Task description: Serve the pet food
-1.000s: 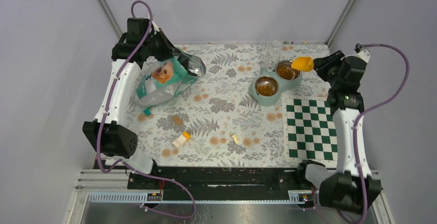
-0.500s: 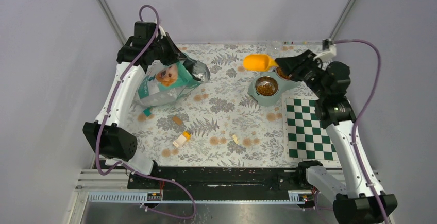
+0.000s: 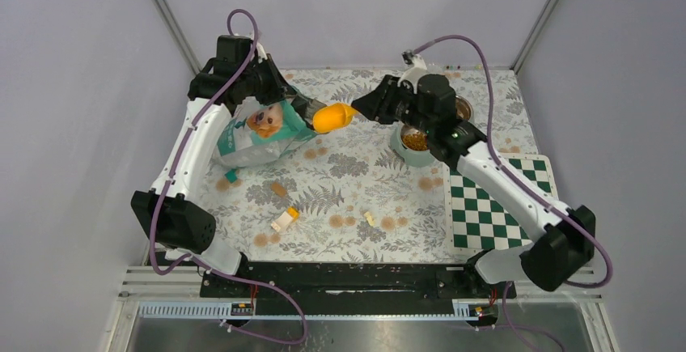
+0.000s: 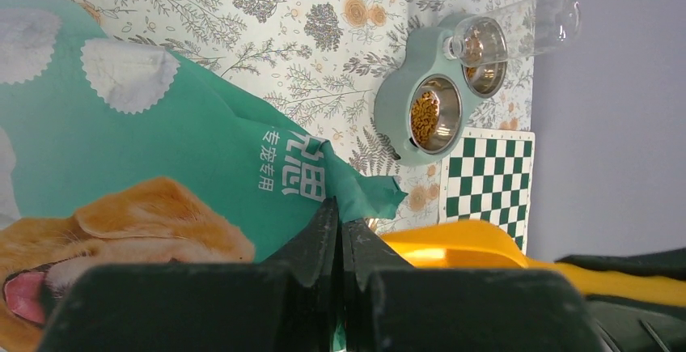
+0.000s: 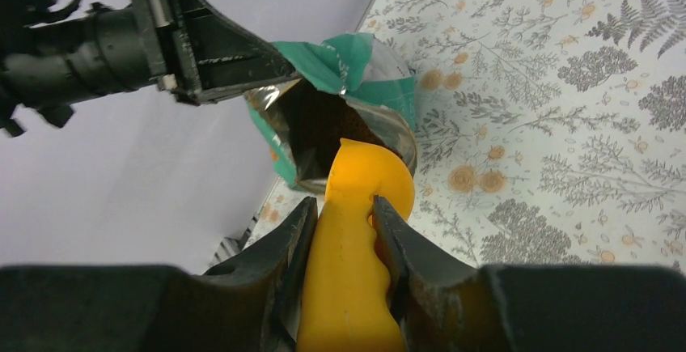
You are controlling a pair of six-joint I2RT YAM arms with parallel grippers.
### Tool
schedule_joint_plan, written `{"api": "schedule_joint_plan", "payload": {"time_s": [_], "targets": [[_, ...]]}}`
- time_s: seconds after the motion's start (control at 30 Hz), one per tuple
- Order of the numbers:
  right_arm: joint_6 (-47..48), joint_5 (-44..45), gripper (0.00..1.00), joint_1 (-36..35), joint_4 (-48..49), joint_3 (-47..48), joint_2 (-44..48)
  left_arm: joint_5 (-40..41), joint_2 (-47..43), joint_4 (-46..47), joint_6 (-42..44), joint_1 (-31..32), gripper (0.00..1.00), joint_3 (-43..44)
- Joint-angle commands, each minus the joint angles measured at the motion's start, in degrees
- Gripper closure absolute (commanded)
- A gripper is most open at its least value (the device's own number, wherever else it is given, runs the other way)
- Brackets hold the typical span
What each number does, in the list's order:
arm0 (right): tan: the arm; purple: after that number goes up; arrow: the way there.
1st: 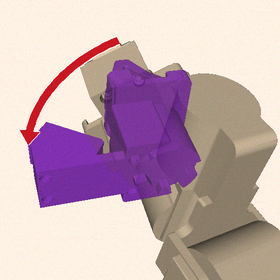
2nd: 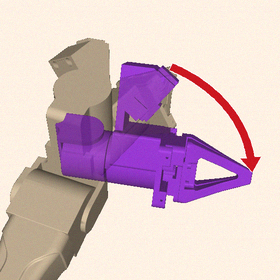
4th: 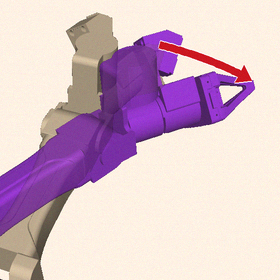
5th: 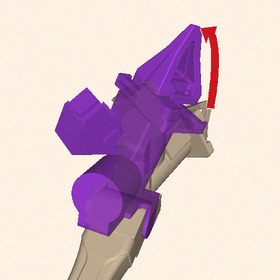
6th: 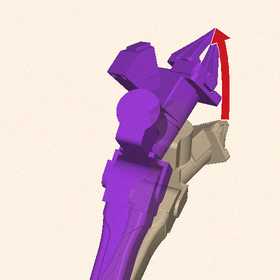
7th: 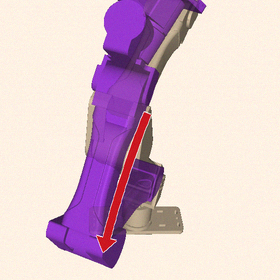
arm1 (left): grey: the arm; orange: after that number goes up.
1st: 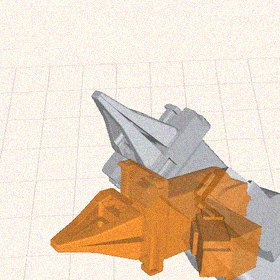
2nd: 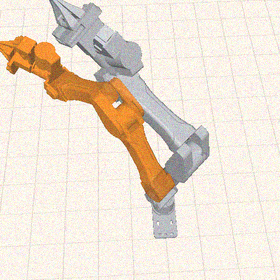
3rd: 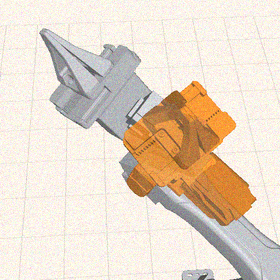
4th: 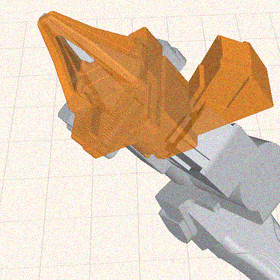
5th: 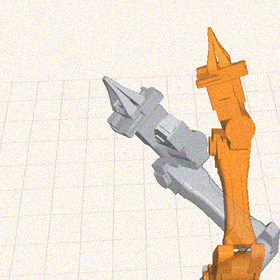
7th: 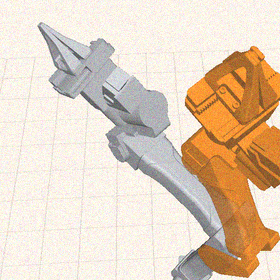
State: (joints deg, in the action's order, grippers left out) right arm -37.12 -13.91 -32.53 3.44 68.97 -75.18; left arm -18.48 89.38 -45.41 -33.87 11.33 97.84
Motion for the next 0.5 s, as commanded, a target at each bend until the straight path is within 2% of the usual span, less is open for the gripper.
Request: {"api": "schedule_joint_plan", "payload": {"time_s": [0.0, 0.23, 0.47], "targets": [[6.54, 2.79, 1.0, -1.93, 0.97, 8.31, -5.06, -4.78, -4.21, 7.92, -0.18, 1.23, 1.0, 1.92], [6.77, 0.14, 1.0, -5.62, 3.38, 11.48, -13.25, -4.91, -2.96, 8.14, -0.96, 1.67, 1.0, 2.97], [0.37, -1.19, 1.0, -8.2, 10.81, 15.32, -24.46, -3.54, -1.77, 7.73, -1.42, 1.67, 1.0, 4.48]]}}
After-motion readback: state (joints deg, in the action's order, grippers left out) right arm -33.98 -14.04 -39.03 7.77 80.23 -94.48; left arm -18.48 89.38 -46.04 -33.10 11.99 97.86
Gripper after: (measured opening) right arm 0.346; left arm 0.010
